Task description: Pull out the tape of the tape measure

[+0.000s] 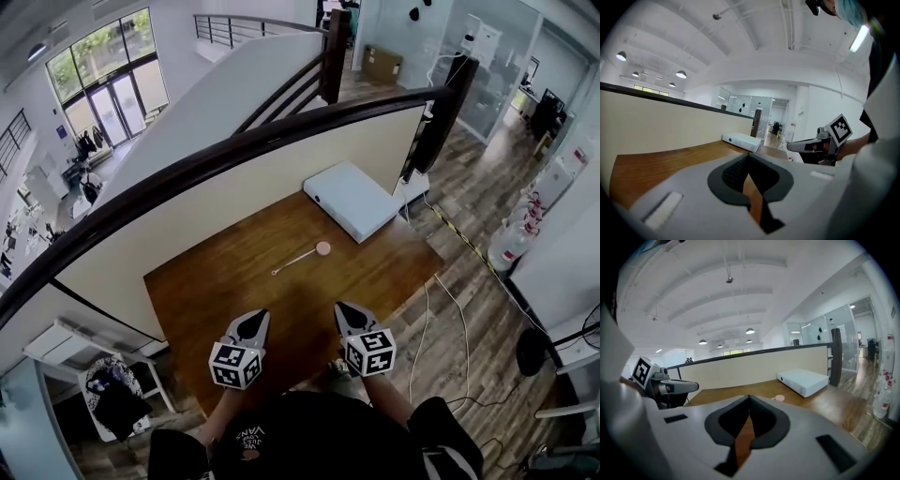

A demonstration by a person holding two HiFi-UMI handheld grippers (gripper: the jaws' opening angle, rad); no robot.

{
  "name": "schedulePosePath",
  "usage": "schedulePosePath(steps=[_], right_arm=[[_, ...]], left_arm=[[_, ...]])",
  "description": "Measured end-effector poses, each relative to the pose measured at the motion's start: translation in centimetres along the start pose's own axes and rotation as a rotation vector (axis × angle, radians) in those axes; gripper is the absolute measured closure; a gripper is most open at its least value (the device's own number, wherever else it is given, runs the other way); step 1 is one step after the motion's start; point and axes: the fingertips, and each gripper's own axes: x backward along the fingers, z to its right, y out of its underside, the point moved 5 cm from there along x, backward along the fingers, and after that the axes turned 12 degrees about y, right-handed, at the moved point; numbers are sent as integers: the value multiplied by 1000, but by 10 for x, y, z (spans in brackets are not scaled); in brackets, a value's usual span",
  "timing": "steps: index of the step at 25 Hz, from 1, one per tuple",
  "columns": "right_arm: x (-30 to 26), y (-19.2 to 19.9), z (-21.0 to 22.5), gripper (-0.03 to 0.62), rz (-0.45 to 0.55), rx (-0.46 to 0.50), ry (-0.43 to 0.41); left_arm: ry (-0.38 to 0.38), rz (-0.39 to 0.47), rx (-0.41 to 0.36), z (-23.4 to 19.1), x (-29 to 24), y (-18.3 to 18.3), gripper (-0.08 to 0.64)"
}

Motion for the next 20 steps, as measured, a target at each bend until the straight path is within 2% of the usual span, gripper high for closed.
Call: schedulePosePath(steps=[13, 20], right_arm=[[21, 20, -11, 580, -46, 5, 21], [20, 18, -10, 580, -45, -2, 31]], left_arm=[[61, 18, -7, 20, 3, 6, 549], [61, 19, -6, 17, 3, 6, 549]])
